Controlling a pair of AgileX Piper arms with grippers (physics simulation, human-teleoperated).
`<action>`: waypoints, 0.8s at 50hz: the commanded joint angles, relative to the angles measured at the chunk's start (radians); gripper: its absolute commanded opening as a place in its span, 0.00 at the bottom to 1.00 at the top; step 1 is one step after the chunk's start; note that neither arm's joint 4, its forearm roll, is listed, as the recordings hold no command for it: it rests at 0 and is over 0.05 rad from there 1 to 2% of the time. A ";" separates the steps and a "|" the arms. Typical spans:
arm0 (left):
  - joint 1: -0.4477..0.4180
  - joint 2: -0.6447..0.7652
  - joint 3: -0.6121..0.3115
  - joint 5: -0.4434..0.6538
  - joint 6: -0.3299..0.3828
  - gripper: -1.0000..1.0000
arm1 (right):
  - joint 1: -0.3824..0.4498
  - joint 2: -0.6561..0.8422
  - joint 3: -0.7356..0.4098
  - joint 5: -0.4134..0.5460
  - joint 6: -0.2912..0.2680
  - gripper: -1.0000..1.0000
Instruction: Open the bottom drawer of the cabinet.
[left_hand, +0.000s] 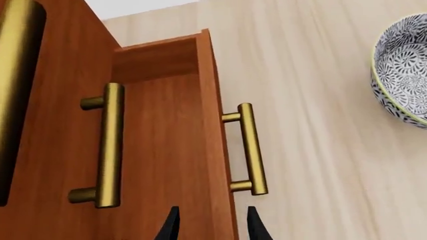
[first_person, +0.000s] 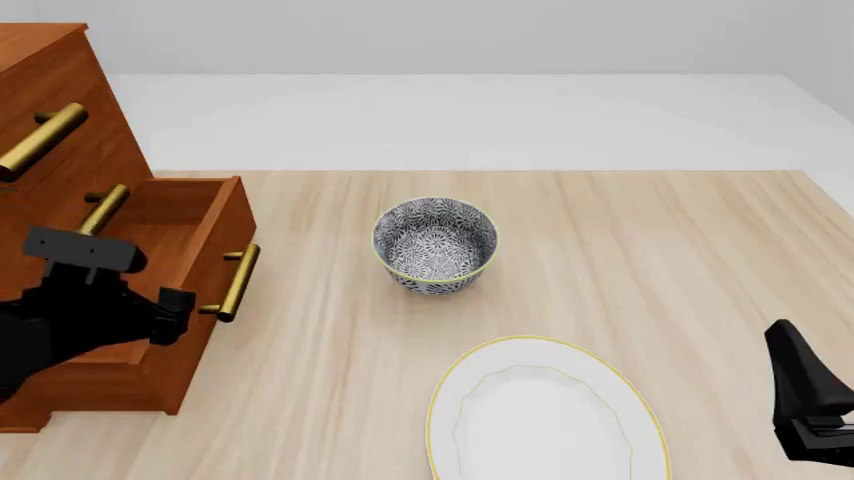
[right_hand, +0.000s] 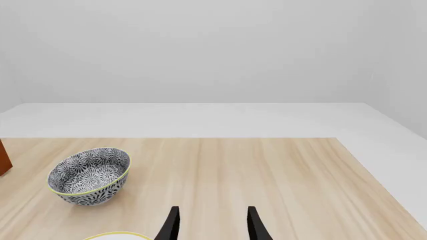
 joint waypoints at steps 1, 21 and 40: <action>-0.010 0.048 0.018 -0.042 -0.021 1.00 | 0.000 0.000 0.000 0.000 0.000 1.00; -0.032 0.113 0.044 -0.098 -0.055 1.00 | 0.000 0.000 0.000 0.000 0.000 1.00; -0.086 0.129 0.057 -0.103 -0.106 1.00 | 0.000 0.000 0.000 0.000 0.000 1.00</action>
